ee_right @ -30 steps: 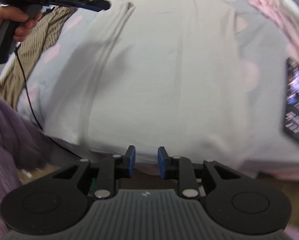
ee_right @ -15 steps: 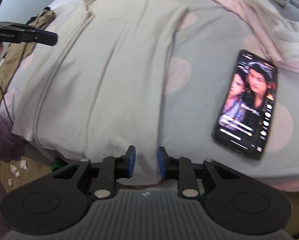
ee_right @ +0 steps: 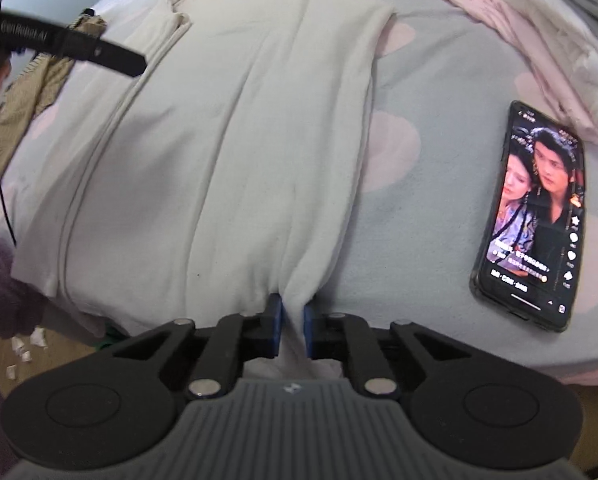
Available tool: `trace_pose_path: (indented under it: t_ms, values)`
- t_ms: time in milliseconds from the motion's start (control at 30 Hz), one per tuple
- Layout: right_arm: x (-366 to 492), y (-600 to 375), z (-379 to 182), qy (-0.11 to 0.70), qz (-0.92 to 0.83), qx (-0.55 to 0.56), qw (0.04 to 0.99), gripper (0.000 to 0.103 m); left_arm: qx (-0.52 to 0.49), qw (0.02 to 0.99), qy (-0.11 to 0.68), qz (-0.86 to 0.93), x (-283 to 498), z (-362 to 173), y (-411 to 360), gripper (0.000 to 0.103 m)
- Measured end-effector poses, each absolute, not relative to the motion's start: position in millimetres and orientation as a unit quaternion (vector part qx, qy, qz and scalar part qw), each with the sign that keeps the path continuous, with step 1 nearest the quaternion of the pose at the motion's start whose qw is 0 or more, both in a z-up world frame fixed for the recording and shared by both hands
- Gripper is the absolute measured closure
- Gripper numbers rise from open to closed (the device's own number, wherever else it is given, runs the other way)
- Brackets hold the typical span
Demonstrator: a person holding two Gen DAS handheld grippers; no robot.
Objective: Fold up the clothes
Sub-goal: 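Pinch the sweater hem with the right gripper while the left gripper grasps the hem corner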
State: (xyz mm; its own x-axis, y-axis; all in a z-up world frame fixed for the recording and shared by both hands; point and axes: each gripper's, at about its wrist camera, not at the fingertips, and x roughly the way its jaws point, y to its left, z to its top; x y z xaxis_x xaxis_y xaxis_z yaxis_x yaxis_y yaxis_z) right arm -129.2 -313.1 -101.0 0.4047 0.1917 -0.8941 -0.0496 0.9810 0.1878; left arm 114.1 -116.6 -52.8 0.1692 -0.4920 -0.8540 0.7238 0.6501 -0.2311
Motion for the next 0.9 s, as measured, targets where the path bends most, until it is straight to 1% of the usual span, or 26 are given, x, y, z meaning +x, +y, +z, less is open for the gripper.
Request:
trace_pose_path:
  t_ms: [133,167,200,433,600,767,900]
  values:
    - [-130,-307,-86,0.535,0.061,0.08,0.839,0.093,0.124,0.751,0.505,-0.408,126,-45,-143,0.071]
    - [-130,-303,-82,0.534,0.063,0.077,0.84,0.093,0.124,0.75,0.507,-0.407,130,-44,-151,0.068]
    - [-129,-298,-78,0.532,0.065,0.069,0.841,0.093,0.123,0.749,0.509,-0.407,134,-43,-159,0.065]
    - [-115,-255,-71,0.525,0.103,-0.002,0.845,0.093,0.124,0.744,0.527,-0.391,175,-48,-228,0.065]
    - [-103,-255,-77,0.529,0.116,0.001,0.841,0.093,0.143,0.744,0.539,-0.368,201,-65,-278,0.064]
    - [-103,-256,-76,0.531,0.126,0.012,0.838,0.093,0.203,0.74,0.554,-0.323,219,-91,-319,0.064]
    - [-101,-259,-79,0.533,0.133,0.02,0.835,0.093,0.235,0.732,0.563,-0.303,226,-109,-337,0.066]
